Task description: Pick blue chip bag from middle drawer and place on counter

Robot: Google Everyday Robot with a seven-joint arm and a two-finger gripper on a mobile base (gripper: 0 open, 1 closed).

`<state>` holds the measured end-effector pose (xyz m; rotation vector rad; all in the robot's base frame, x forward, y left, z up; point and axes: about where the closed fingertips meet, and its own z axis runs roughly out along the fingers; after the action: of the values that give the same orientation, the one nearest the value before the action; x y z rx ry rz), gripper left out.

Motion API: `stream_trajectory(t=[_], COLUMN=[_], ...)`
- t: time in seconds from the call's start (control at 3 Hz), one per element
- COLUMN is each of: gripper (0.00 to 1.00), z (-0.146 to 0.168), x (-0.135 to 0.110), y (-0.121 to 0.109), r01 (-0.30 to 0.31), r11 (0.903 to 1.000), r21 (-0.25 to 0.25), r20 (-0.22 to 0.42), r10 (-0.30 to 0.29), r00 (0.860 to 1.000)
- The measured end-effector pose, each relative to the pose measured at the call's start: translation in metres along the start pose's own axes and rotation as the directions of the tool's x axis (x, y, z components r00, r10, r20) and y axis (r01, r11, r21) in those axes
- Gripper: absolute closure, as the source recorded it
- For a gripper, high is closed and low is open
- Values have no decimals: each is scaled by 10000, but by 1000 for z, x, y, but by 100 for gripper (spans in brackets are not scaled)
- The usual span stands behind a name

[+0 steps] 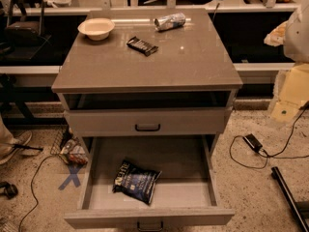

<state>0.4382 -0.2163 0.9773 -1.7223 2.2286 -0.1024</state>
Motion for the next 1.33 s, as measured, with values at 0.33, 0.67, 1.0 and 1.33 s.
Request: stream_trajectory(t=[0.33, 0.67, 1.0, 1.33], gripper=[0, 0, 0, 0], z=[0, 5, 49, 135], x=[0, -1, -2, -9], y=[0, -1, 2, 14], r01=[0, -38, -156, -517], r11=[10000, 10000, 9983, 9851], r21=[0, -22, -558, -1641], r20=[0, 135, 857, 2101], r10=[0, 38, 204, 861], r00=[10000, 9999, 9961, 9739])
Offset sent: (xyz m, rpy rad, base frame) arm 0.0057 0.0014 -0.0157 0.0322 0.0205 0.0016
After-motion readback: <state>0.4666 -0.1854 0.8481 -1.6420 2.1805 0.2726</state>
